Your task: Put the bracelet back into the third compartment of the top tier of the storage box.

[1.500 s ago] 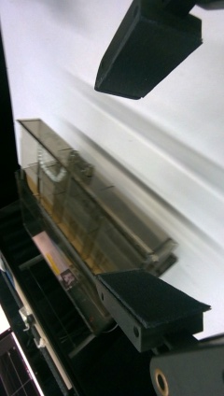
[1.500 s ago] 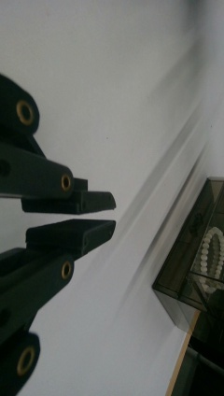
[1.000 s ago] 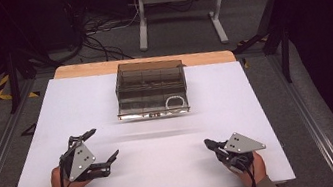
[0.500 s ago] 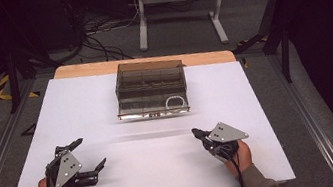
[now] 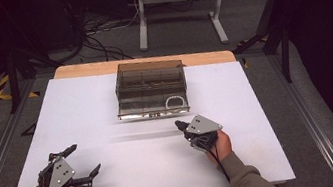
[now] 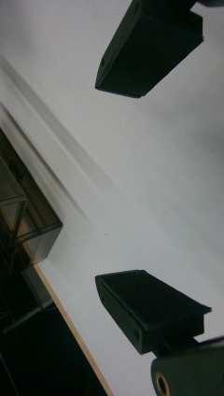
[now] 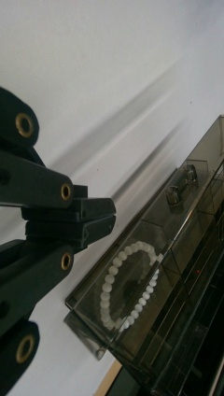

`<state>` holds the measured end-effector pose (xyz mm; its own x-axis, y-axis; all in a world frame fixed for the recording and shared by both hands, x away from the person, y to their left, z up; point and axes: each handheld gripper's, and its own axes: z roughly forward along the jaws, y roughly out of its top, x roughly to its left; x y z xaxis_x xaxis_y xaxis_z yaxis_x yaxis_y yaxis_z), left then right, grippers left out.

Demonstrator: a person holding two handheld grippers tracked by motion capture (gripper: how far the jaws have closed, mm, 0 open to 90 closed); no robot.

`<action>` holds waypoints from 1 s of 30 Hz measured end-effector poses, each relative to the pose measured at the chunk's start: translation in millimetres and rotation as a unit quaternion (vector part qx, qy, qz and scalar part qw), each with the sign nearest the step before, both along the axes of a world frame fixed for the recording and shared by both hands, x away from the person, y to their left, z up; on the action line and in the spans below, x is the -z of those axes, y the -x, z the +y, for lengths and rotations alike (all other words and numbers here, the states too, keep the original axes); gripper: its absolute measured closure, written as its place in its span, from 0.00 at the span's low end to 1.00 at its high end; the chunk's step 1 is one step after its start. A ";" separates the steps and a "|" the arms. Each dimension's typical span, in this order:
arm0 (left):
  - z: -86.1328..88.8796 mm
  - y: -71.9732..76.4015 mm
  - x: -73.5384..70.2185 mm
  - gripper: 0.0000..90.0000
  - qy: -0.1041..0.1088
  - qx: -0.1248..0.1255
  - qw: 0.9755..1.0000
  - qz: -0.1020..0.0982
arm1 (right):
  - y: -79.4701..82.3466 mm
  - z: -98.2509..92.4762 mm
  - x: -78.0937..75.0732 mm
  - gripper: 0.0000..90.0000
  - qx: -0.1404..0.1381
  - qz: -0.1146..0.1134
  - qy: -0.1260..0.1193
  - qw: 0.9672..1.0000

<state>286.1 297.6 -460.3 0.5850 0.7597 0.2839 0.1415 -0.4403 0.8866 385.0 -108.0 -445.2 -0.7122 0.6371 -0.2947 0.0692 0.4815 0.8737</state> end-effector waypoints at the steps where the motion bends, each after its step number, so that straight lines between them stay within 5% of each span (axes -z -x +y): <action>1: 0.0 -0.6 0.7 0.10 0.004 0.000 1.000 0.003 | -2.6 3.8 0.1 1.00 0.001 -0.006 0.000 1.000; 30: -1.5 -3.5 3.2 0.10 0.006 0.006 1.000 0.011 | -26.9 40.7 2.7 1.00 0.015 -0.015 -0.006 1.000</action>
<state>289.6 296.2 -463.6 0.5999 0.7561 0.2614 0.1554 -0.4306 0.8890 412.0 -67.3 -447.9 -0.6837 0.6619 -0.3074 0.0578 0.4690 0.8813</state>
